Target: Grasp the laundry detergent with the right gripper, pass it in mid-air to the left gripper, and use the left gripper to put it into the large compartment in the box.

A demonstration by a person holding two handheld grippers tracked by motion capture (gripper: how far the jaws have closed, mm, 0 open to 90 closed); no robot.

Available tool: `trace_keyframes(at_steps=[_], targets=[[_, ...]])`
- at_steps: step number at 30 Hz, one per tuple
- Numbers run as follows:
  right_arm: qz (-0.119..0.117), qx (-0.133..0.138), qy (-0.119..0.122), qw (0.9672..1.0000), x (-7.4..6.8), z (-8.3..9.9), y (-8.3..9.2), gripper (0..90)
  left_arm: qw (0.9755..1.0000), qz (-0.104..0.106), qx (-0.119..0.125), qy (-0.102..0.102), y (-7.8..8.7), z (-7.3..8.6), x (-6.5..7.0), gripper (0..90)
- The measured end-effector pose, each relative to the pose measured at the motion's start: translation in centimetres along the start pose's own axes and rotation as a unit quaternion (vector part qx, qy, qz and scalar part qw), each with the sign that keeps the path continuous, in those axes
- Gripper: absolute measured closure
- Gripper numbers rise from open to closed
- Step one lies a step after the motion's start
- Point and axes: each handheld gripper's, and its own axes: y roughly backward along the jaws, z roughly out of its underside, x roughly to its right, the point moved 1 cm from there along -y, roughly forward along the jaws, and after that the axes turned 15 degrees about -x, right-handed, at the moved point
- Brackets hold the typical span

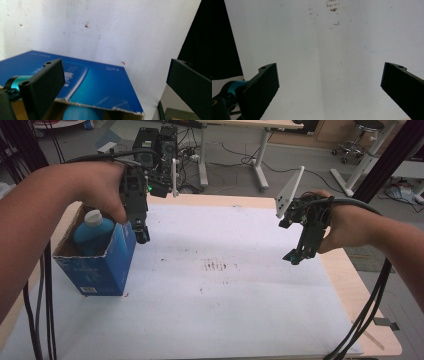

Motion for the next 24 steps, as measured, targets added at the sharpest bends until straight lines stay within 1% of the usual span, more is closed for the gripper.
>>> trace_keyframes(at_steps=[1,3,4,6,11,12,13,14,15,17,20,21,22,23,24], targets=[[0.001,-0.004,-0.001,1.0000,0.07,0.08,0.13,1.0,1.0000,-0.002,-0.003,-0.005,-0.01,-0.19,-0.11,1.6],[0.001,-0.005,-0.001,1.0000,0.14,0.16,0.21,1.0,1.0000,0.001,-0.003,-0.005,-0.07,-0.38,-0.10,1.6],[0.001,-0.008,0.000,1.0000,0.19,0.25,0.33,1.0,0.9999,-0.001,-0.003,-0.010,-0.13,-0.61,-0.14,1.6],[0.000,-0.008,0.003,1.0000,0.20,0.19,0.30,1.0,0.9999,0.001,-0.002,-0.012,-0.15,-0.71,-0.15,1.6],[0.000,-0.017,0.007,0.9998,-0.04,-0.25,0.08,1.0,0.9998,-0.003,-0.003,-0.017,-0.06,-0.84,-0.14,1.6],[0.000,-0.017,0.008,0.9998,-0.07,-0.36,0.06,1.0,0.9999,-0.005,-0.002,-0.015,-0.03,-0.79,-0.10,1.6],[0.002,-0.018,0.014,0.9997,0.01,-0.43,0.04,1.0,0.9999,-0.006,-0.002,-0.016,0.04,-0.72,-0.14,1.6],[-0.001,-0.018,0.010,0.9998,-0.10,-0.51,0.02,1.0,0.9999,-0.006,0.000,-0.014,0.04,-0.65,-0.12,1.6],[0.000,-0.020,0.015,0.9997,-0.05,-0.53,-0.01,1.0,0.9999,-0.007,0.000,-0.012,0.05,-0.57,-0.12,1.6],[0.000,-0.020,0.012,0.9997,-0.09,-0.56,-0.01,1.0,0.9999,-0.011,0.000,-0.008,0.03,-0.45,-0.14,1.6],[0.001,-0.021,0.015,0.9997,-0.06,-0.48,0.02,1.0,0.9999,-0.013,-0.001,-0.008,0.05,-0.38,-0.16,1.6],[0.001,-0.020,0.015,0.9997,-0.05,-0.43,0.03,1.0,0.9999,-0.010,-0.002,-0.009,0.09,-0.40,-0.15,1.6],[0.000,-0.018,0.012,0.9998,-0.09,-0.40,0.02,1.0,0.9999,-0.011,-0.001,-0.010,0.10,-0.45,-0.13,1.6],[0.001,-0.020,0.014,0.9997,-0.04,-0.34,0.04,1.0,0.9999,-0.011,0.001,-0.009,0.07,-0.51,-0.09,1.6],[0.000,-0.019,0.011,0.9998,-0.09,-0.30,0.04,1.0,0.9999,-0.010,-0.001,-0.010,0.10,-0.60,-0.07,1.6]])
